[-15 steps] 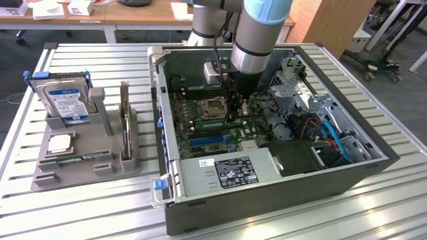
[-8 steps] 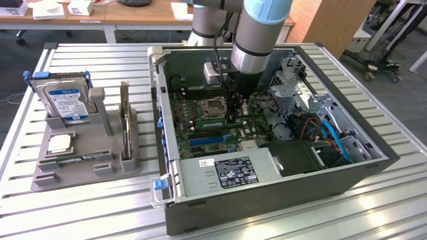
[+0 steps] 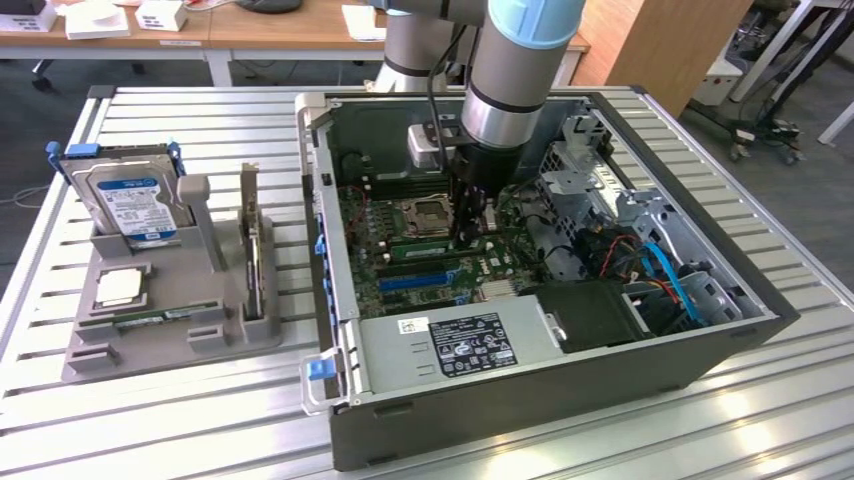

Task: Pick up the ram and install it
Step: 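Insert the ram into the slot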

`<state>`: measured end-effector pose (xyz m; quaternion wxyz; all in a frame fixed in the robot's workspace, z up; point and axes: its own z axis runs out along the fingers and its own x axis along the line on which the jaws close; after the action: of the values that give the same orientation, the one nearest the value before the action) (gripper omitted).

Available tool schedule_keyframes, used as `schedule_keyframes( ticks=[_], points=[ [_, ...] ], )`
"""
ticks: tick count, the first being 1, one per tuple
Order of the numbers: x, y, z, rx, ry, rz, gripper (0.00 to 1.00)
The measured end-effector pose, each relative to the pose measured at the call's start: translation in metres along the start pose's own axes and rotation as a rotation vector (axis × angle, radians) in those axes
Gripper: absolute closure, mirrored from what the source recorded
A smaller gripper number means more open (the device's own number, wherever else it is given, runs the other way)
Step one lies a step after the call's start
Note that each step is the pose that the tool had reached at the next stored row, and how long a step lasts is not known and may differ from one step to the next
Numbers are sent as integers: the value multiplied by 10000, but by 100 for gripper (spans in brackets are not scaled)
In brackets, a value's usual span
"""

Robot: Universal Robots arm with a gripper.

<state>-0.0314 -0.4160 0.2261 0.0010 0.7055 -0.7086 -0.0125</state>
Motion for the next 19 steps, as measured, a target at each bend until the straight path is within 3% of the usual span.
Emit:
schedule_keyframes(
  ticks=[4, 19],
  points=[
    [-1, 1, -31, 0, 0, 0, 75],
    [-5, 6, -301, 0, 0, 0, 75]
  ],
)
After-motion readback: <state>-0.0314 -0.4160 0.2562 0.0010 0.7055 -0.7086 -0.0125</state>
